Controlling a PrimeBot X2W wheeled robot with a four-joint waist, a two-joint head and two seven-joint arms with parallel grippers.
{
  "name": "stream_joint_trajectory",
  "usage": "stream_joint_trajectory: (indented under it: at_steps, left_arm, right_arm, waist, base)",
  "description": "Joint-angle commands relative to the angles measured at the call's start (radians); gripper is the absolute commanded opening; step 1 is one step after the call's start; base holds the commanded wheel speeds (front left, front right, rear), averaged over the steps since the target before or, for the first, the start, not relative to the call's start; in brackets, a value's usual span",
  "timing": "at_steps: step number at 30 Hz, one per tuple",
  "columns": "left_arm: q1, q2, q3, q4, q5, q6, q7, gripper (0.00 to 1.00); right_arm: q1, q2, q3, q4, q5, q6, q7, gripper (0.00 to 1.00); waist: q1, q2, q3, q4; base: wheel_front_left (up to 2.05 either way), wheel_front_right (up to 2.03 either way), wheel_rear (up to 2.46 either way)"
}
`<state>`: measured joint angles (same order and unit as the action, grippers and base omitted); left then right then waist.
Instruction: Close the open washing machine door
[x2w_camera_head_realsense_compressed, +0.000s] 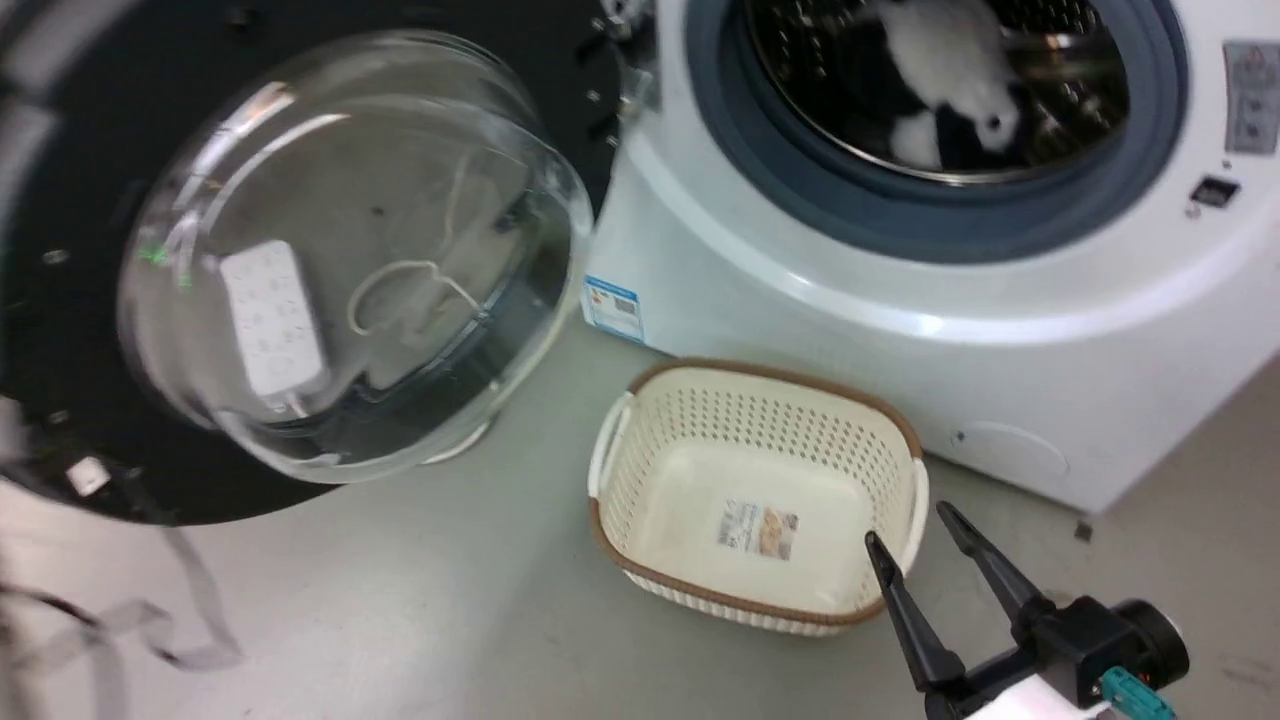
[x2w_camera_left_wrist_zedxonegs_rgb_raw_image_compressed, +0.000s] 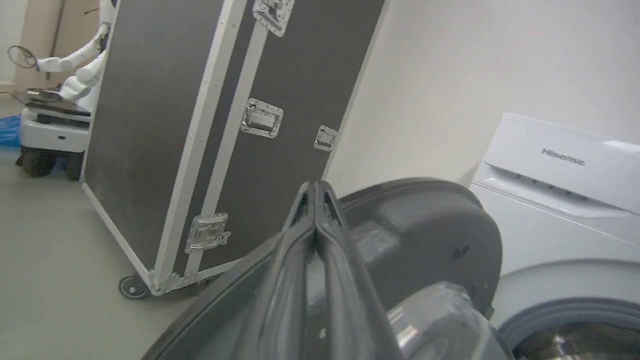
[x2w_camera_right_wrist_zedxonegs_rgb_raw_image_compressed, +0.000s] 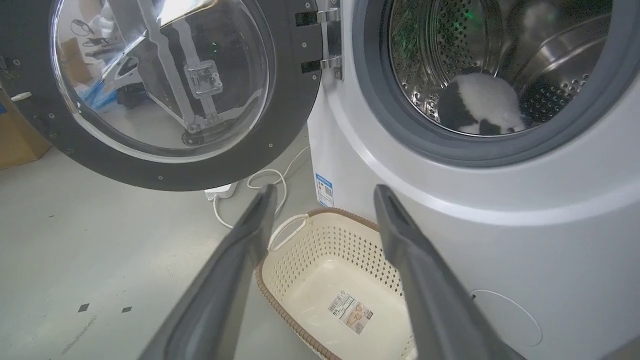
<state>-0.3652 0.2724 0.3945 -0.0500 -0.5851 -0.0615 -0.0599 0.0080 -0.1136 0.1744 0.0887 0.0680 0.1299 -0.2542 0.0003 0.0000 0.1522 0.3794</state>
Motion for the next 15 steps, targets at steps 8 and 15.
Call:
stream_joint_trajectory:
  at_steps: [8, 15]
  left_arm:
    - [-0.228, 0.22, 0.245, 0.337, -0.242, 0.141, 0.286, 0.0]
    - [-0.298, 0.252, 0.346, 0.473, -0.407, 0.242, 0.489, 0.0]
  right_arm:
    - [-0.043, -0.004, 0.014, 0.015, 0.031, 0.001, -0.008, 1.0]
    - [-0.047, -0.008, 0.01, 0.029, 0.036, 0.001, -0.008, 1.0]
  waist:
    - [-0.0003, 0.0, 0.047, -0.108]
    - [-0.0003, 0.0, 0.046, -0.138]
  base:
    - [0.0, 0.0, 0.0]
    - [0.0, 0.0, 0.0]
